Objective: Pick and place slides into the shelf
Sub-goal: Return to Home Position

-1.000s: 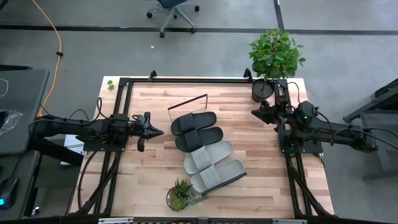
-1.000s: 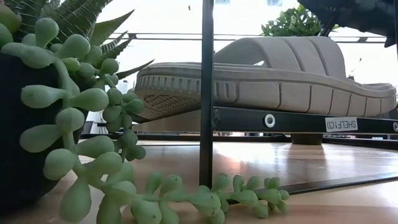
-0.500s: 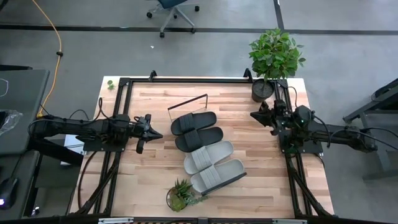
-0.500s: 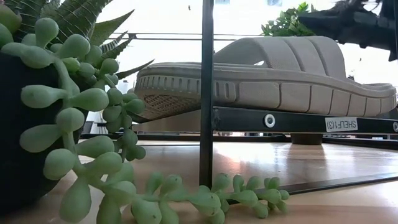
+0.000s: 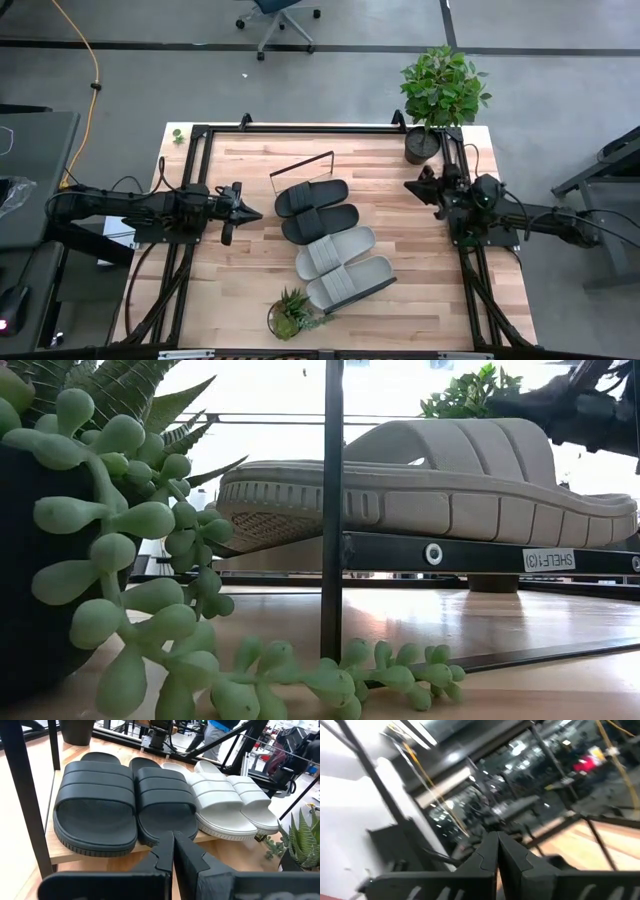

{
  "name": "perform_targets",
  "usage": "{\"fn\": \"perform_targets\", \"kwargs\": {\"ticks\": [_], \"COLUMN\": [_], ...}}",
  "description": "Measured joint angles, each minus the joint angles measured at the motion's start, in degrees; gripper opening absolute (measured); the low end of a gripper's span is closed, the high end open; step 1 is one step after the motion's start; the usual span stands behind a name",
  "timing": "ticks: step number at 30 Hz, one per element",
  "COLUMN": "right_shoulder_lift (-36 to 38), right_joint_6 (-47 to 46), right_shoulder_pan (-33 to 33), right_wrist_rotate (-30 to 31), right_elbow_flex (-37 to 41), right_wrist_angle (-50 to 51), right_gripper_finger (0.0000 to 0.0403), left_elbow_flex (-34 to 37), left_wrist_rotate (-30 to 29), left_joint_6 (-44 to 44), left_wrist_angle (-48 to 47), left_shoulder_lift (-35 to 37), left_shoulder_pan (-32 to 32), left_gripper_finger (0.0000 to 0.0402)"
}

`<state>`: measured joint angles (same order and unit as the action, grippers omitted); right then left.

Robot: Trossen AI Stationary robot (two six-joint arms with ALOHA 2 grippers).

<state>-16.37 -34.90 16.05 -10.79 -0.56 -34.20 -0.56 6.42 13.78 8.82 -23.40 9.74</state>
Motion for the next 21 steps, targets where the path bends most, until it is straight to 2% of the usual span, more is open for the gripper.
{"fn": "perform_targets", "kwargs": {"ticks": [5, 9, 18, 21], "right_shoulder_lift": [0.15, 2.03, 11.96, 15.01], "right_joint_6": [1.42, 2.02, 2.89, 4.09], "right_shoulder_pan": [0.0, 0.02, 0.02, 0.02], "right_wrist_rotate": [1.63, 1.95, 2.31, 4.24], "right_elbow_flex": [0.0, 0.0, 0.04, 0.04], "right_wrist_angle": [7.37, 8.34, 15.33, 18.35], "right_gripper_finger": [0.0, 0.0, 0.0, 0.0], "left_elbow_flex": [0.0, 0.0, 0.0, 0.0], "left_wrist_rotate": [0.0, -0.01, -0.02, -0.02], "left_joint_6": [0.0, 0.0, 0.02, 0.01], "left_wrist_angle": [0.02, 0.04, 0.04, 0.04], "left_shoulder_lift": [0.0, 0.0, 0.0, 0.0], "left_shoulder_pan": [0.0, 0.0, 0.0, 0.0], "left_gripper_finger": [0.0001, 0.0001, 0.0001, 0.0001]}}
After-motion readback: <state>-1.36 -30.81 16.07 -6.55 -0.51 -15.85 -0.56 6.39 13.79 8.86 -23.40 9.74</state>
